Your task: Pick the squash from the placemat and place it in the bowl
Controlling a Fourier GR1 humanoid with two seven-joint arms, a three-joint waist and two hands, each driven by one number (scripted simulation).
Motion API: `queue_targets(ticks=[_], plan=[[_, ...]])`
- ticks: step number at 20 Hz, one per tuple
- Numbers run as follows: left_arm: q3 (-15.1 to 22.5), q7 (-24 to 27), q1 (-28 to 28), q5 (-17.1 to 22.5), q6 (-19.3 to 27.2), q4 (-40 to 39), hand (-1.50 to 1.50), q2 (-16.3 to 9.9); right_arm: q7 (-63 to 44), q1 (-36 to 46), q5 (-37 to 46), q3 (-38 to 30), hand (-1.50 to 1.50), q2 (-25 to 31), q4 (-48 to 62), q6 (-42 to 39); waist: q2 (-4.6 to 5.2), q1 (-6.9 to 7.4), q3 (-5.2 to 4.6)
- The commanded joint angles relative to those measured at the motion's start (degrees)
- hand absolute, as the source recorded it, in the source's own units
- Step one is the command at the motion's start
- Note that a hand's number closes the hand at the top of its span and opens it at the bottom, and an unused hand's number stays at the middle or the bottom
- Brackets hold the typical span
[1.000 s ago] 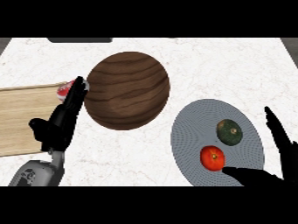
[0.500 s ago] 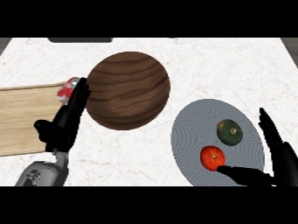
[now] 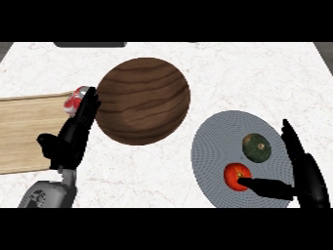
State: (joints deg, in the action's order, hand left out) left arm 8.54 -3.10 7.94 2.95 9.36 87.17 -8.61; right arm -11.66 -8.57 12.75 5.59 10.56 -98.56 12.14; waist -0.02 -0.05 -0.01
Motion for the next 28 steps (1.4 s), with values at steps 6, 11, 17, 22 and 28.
queue_targets(ticks=[6,11,17,22,28], plan=[[-4.6,-0.6,0.7,0.4,-4.2,0.4,0.0,-1.2,0.2,1.9,6.1,-0.7,-1.5,-2.1,5.9,2.5,0.02,-0.04,0.0],[-0.4,-2.0,-2.8,-3.1,-1.6,4.3,0.0,2.4,-3.1,6.3,11.8,-0.6,-1.5,-2.4,12.0,4.6,-0.02,0.17,0.0],[-2.6,-0.7,-0.1,-3.9,-2.7,1.4,0.0,3.0,3.6,12.5,7.2,-4.9,-1.5,-1.7,24.0,-0.4,0.02,0.17,0.02],[-3.3,-2.5,0.1,-3.2,-2.9,2.3,0.0,2.9,8.0,8.9,15.8,2.7,1.5,0.3,21.5,-0.3,0.01,0.2,0.0],[-2.1,-1.2,0.6,-6.3,-1.8,0.7,0.0,5.1,12.0,10.4,15.6,2.2,1.5,-2.6,25.4,0.0,0.02,0.02,0.01]])
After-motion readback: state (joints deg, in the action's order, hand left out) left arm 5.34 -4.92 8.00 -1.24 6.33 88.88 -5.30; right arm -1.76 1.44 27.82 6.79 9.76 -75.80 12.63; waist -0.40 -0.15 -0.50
